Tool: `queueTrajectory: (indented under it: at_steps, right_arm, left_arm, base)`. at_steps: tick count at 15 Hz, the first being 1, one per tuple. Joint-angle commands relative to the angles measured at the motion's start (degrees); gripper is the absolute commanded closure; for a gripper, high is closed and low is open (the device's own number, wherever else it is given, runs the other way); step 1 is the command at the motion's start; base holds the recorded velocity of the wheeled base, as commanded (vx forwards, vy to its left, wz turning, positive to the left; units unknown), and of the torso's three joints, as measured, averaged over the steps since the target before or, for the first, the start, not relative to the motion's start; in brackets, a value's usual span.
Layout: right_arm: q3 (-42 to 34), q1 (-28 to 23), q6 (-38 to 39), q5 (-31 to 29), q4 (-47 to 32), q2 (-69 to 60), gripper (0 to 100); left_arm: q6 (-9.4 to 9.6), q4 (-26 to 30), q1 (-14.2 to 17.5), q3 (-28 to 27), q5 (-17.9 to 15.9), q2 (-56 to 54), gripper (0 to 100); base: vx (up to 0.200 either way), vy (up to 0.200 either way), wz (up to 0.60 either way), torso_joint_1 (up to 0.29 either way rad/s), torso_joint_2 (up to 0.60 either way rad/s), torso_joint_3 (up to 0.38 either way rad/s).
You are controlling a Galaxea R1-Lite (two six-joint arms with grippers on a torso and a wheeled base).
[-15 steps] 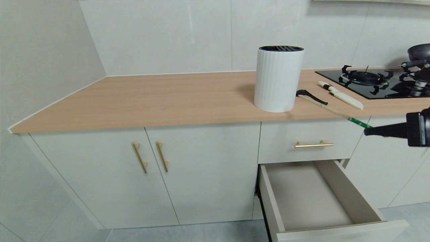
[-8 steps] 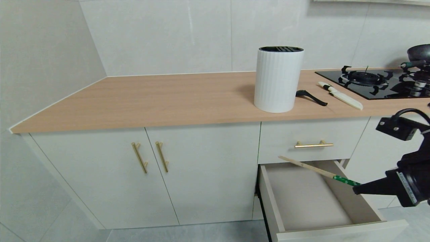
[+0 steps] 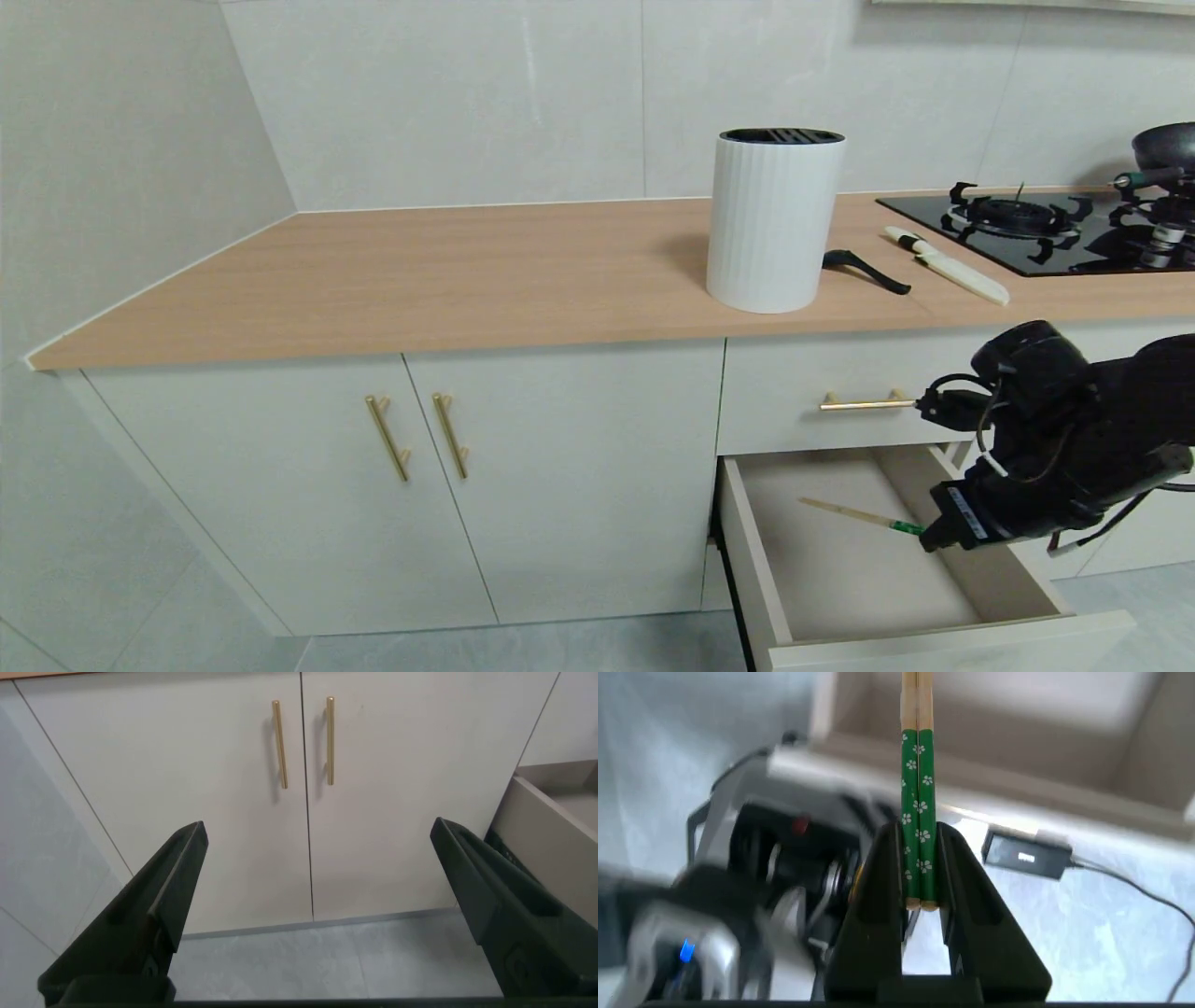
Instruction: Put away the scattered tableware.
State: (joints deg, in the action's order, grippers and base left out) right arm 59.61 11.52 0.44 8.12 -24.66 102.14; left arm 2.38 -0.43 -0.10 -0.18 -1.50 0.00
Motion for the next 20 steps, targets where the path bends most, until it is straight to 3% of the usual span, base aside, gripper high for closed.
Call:
queueTrajectory:
  at_steps: [1,8,14,20]
  right_arm:
    - [-0.1,-1.4,0.8,0.0,5.0,9.7,100]
    - [0.2,-2.6,2.5,0.2,17.1,17.7,100]
    - [0.2,-2.2,3.0,0.1,22.7,18.9,100]
    - [0.2,-2.1,3.0,0.1,26.0,19.5,100]
  left_arm:
    - [0.00,0.0,0.0,0.0,0.0,0.0,0]
    - [0.00,0.0,0.0,0.0,0.0,0.0,0]
    - [0.00,0.0,0.0,0.0,0.0,0.0,0]
    - [0.00,0.0,0.0,0.0,0.0,0.0,0]
  base:
    - [0.000,0.000,0.00,0.000,0.00,0.000]
    - [0.000,0.000,0.00,0.000,0.00,0.000]
    - [0.000,0.000,0.00,0.000,0.00,0.000]
    - [0.000,0.000,0.00,-0.092,0.38,0.281]
